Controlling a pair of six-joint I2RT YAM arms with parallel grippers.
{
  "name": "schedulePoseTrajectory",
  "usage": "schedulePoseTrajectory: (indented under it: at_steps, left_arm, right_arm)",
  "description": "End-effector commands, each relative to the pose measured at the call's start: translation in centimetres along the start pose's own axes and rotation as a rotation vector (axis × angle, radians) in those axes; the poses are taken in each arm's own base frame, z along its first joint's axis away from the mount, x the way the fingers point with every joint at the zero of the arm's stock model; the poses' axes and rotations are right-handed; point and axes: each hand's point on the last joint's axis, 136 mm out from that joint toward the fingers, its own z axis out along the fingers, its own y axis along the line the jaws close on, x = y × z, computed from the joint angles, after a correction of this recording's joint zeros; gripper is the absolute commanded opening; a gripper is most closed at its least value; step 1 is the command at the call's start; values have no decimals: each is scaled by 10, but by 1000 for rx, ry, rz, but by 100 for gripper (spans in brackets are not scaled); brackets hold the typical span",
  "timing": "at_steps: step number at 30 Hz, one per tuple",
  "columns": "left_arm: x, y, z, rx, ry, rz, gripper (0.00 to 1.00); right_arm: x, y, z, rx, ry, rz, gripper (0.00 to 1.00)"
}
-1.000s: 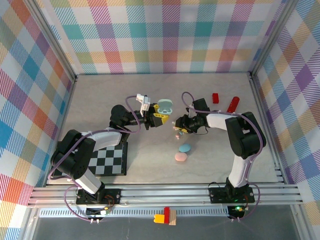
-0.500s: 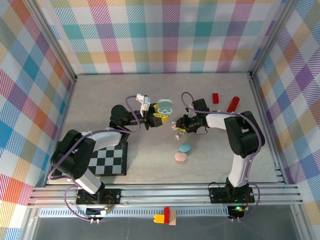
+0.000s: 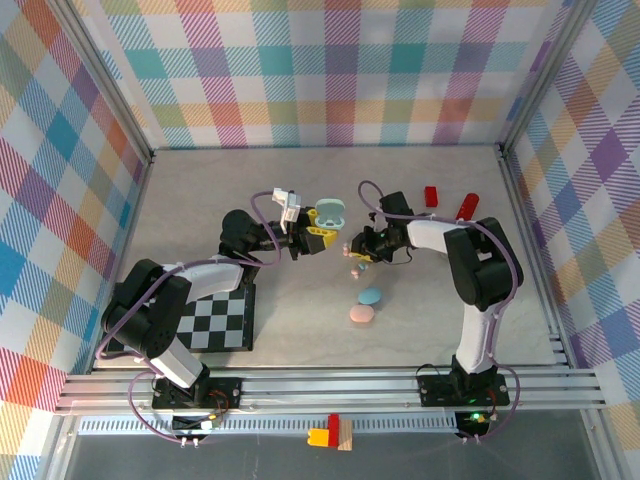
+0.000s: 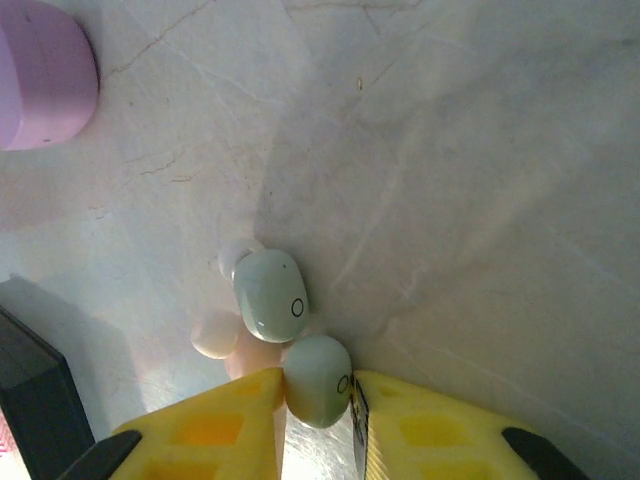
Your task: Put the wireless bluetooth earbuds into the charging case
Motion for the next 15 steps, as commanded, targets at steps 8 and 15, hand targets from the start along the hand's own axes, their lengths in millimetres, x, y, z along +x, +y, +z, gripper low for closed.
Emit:
schedulePoseTrajectory:
  at_steps: [8,15]
  left_arm:
    - [-13,-10,-4,27,-26,80,31]
    - [-15,-11,-3,29,-29,82,31]
  right_arm:
    - [6,-15,10,104,41,15,29]
    - [3,-23,9,163,36,33,23]
